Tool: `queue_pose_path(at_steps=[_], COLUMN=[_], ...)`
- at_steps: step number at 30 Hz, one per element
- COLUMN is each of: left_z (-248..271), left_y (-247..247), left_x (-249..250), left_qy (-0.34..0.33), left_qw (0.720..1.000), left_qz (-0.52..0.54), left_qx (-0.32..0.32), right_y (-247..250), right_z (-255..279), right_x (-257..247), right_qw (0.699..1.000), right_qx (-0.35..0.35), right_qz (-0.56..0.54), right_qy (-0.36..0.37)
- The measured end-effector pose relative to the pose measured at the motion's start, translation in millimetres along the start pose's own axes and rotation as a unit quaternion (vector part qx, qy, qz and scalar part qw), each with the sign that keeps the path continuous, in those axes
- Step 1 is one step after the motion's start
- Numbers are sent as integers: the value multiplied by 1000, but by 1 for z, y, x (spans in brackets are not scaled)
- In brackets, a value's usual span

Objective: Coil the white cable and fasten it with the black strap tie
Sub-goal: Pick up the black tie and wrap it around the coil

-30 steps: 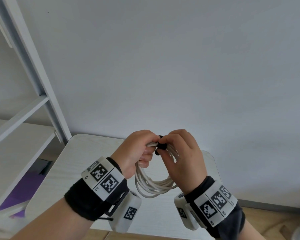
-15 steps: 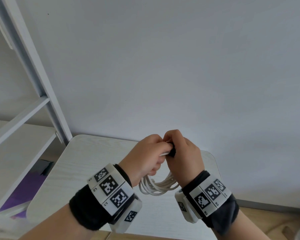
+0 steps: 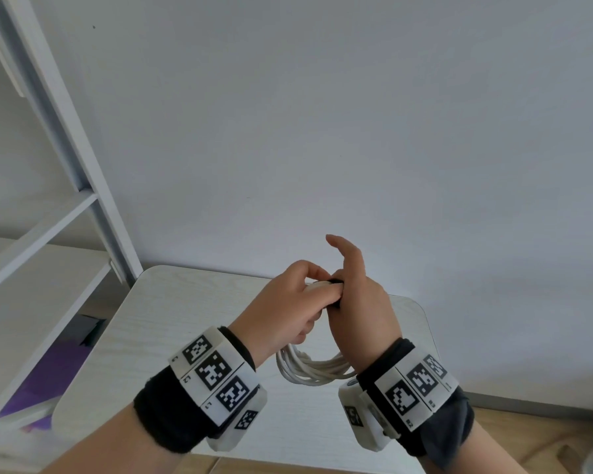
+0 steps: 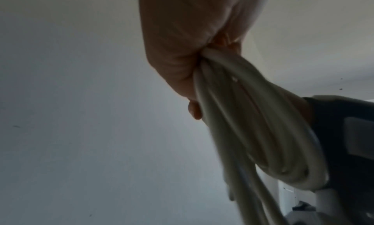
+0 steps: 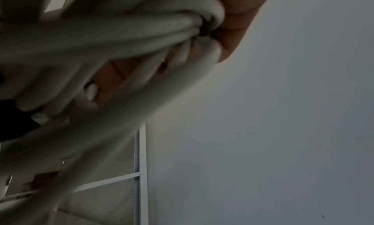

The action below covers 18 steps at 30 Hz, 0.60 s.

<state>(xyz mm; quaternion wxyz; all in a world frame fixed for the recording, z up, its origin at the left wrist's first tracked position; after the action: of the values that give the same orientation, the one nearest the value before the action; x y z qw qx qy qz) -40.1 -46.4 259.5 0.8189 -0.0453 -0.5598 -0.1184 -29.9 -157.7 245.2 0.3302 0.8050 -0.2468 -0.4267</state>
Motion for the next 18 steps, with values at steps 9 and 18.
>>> queue_pose_path(at_steps=[9, 18], left_z=[-3, -9], left_y=[4, 3], left_x=[-8, -18], left_qy=[-39, -68], left_qw=[996, 997], left_qz=[-78, -34], left_qx=[-9, -6], right_y=[3, -2], right_z=[4, 5], right_x=[0, 5], right_qw=[994, 993], right_qx=[93, 100], right_qz=[-65, -50], right_qy=[9, 31])
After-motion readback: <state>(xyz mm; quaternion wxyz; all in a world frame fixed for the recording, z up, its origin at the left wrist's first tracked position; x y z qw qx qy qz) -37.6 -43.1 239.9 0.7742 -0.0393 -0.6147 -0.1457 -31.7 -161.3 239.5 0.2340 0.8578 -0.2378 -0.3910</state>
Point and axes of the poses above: each hand's wrist, its own z-axis away from the middle knuckle, its own y-axis out of the back of the hand, x = y × z, the point moved 2 cm from there along -z, towards the middle knuckle, and after that the axes turned 8 degrees about y, right-handed, at the moved point
